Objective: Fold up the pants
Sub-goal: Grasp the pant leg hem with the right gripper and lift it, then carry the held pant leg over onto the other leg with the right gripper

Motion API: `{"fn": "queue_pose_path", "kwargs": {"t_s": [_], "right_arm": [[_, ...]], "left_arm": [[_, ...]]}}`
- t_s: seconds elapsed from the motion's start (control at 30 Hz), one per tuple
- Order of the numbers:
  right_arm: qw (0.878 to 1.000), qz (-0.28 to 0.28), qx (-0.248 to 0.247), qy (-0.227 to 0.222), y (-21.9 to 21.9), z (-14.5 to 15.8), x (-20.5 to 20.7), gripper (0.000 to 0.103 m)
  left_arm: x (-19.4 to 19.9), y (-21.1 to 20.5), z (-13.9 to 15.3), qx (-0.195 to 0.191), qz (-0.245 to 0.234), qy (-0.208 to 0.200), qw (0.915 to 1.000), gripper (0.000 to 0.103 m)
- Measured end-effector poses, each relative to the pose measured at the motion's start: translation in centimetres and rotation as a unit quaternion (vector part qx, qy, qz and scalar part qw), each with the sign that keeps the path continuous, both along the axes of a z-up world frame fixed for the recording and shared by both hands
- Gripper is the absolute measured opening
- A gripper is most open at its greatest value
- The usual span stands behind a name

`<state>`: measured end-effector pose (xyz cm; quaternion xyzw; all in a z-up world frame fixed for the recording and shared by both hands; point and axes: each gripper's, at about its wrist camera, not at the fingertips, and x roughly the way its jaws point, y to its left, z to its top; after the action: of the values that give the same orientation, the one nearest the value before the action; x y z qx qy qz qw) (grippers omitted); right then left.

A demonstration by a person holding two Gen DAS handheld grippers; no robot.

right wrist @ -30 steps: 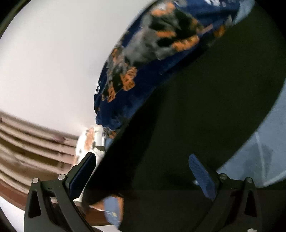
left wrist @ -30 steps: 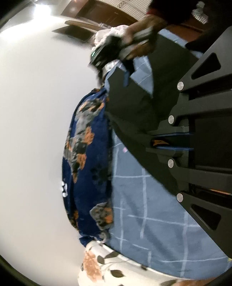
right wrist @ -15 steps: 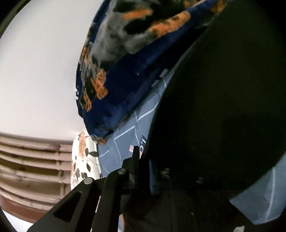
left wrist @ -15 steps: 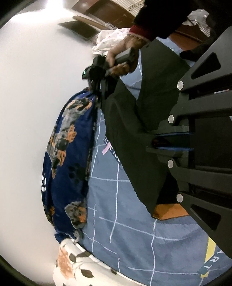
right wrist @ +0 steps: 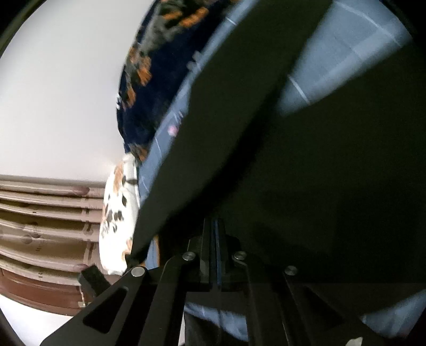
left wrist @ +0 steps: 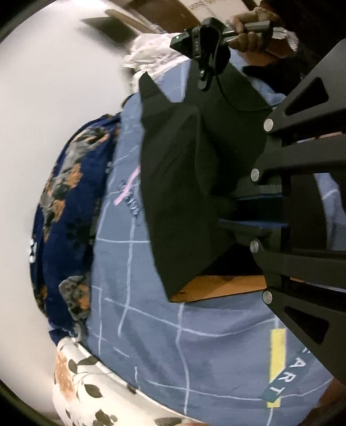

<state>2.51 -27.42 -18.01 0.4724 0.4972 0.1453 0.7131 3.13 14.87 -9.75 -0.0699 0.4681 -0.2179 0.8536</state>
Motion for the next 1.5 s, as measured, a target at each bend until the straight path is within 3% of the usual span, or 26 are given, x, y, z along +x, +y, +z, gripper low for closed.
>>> {"fn": "queue_pose_path", "kwargs": {"t_s": [0.13, 0.17, 0.27, 0.33, 0.37, 0.47, 0.5, 0.73, 0.87, 0.93, 0.97, 1.0, 1.13, 1.27, 1.37, 1.5], "right_arm": [[1.000, 0.009, -0.001, 0.012, 0.9, -1.0, -2.3, 0.003], [1.000, 0.011, 0.017, 0.002, 0.7, -1.0, -2.2, 0.003], [0.998, -0.032, 0.049, -0.026, -2.0, -0.1, -0.7, 0.007], [0.998, -0.036, 0.031, -0.043, -3.4, 0.8, 1.1, 0.009], [0.998, -0.042, 0.024, -0.043, -4.1, 0.9, 1.9, 0.014], [0.996, -0.063, 0.050, -0.027, -5.4, -0.3, 3.5, 0.060], [0.996, -0.070, 0.049, -0.025, -5.7, -0.6, 3.5, 0.061], [0.991, -0.084, 0.099, -0.030, -5.6, -2.3, 5.3, 0.061], [0.992, -0.082, 0.090, -0.027, -5.6, -2.6, 7.3, 0.061], [0.994, -0.072, 0.086, -0.011, -5.2, -3.3, 8.5, 0.043], [0.994, -0.067, 0.082, -0.002, -5.0, -3.7, 8.8, 0.017], [0.995, -0.062, 0.074, 0.003, -4.9, -3.8, 8.9, 0.007], [0.997, -0.049, 0.027, -0.048, -4.4, -1.0, 6.9, 0.005], [0.996, -0.040, 0.009, -0.073, -3.9, 1.8, 3.2, 0.005], [0.997, -0.023, -0.011, -0.071, -2.6, 2.5, 0.2, 0.005], [0.999, -0.023, -0.011, -0.038, -2.1, 0.8, -3.1, 0.005]], "left_arm": [[-1.3, -0.4, -0.6, 0.016, -0.009, -0.002, 0.9998, 0.013], [-1.4, -0.5, -0.8, 0.018, -0.008, 0.000, 0.9998, 0.013], [-1.0, -0.5, -0.6, 0.014, 0.000, 0.000, 0.9999, 0.013], [-0.9, -0.5, 0.0, 0.013, 0.003, -0.010, 0.9998, 0.013], [-0.8, -0.5, 0.4, 0.011, 0.006, -0.014, 0.9998, 0.013], [-0.3, -0.1, 1.2, -0.001, 0.017, -0.021, 0.9996, 0.013], [-0.1, 0.0, 1.5, -0.004, 0.021, -0.023, 0.9995, 0.013], [1.2, 0.6, 2.0, -0.019, 0.043, -0.016, 0.9988, 0.013], [1.2, 0.5, 1.6, -0.019, 0.048, -0.008, 0.9986, 0.013], [1.2, 0.4, 1.4, -0.019, 0.050, -0.006, 0.9986, 0.013], [1.2, 0.4, 1.3, -0.016, 0.050, -0.005, 0.9986, 0.013], [1.1, 0.3, 1.2, -0.014, 0.049, -0.004, 0.9987, 0.013], [0.9, 0.4, 0.8, 0.001, 0.046, -0.003, 0.9989, 0.013], [0.4, 1.2, 0.2, 0.008, 0.046, 0.009, 0.9989, 0.013], [-0.4, 1.8, -0.3, 0.017, 0.048, 0.013, 0.9986, 0.013], [-1.8, 2.4, -1.2, 0.025, 0.045, 0.025, 0.9984, 0.014]]}}
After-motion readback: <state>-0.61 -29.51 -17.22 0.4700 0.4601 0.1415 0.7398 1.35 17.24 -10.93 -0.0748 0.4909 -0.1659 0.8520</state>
